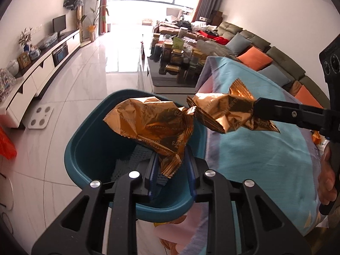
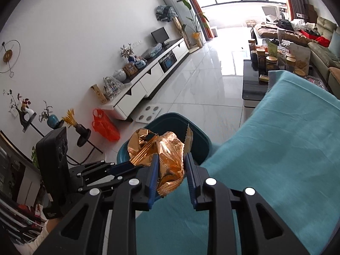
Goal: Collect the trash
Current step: 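Carry both gold foil wrappers to the teal bin and open both grippers, then move both tools back over the table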
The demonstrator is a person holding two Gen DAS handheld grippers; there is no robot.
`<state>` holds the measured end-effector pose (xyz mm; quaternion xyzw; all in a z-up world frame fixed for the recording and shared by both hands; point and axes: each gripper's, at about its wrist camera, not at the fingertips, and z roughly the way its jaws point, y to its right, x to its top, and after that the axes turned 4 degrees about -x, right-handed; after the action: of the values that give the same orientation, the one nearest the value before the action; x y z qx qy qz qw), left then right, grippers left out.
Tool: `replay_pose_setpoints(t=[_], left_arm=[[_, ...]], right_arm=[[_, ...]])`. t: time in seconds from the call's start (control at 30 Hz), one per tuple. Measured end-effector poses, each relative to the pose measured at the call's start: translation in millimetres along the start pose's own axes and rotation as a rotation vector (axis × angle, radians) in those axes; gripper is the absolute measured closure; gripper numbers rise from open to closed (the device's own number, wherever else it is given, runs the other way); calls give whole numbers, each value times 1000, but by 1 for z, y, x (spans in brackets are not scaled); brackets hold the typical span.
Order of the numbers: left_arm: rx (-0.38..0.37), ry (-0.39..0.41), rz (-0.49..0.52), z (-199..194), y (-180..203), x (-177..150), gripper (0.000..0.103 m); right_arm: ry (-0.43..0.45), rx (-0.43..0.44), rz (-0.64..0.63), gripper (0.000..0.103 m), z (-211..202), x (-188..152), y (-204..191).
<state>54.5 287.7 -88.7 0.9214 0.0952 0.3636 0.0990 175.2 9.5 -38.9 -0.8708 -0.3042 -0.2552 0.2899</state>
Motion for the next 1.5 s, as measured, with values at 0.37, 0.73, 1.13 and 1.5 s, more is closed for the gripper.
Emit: replay_pose_setpoints(t=[0.37, 0.73, 1.13, 1.5], left_arm=[[40, -72, -58, 32, -25, -5, 77], [46, -88, -106, 41, -37, -11, 72], [56, -23, -129, 15, -38, -10, 69], [24, 78, -58, -29, -7, -8, 57]], right_arm=[[-139, -34, 13, 75, 57, 9, -4], [-172, -69, -10, 66, 76, 16, -16], [-146, -62, 3, 55, 65, 18, -6], [-55, -36, -29, 55, 18, 8, -8]])
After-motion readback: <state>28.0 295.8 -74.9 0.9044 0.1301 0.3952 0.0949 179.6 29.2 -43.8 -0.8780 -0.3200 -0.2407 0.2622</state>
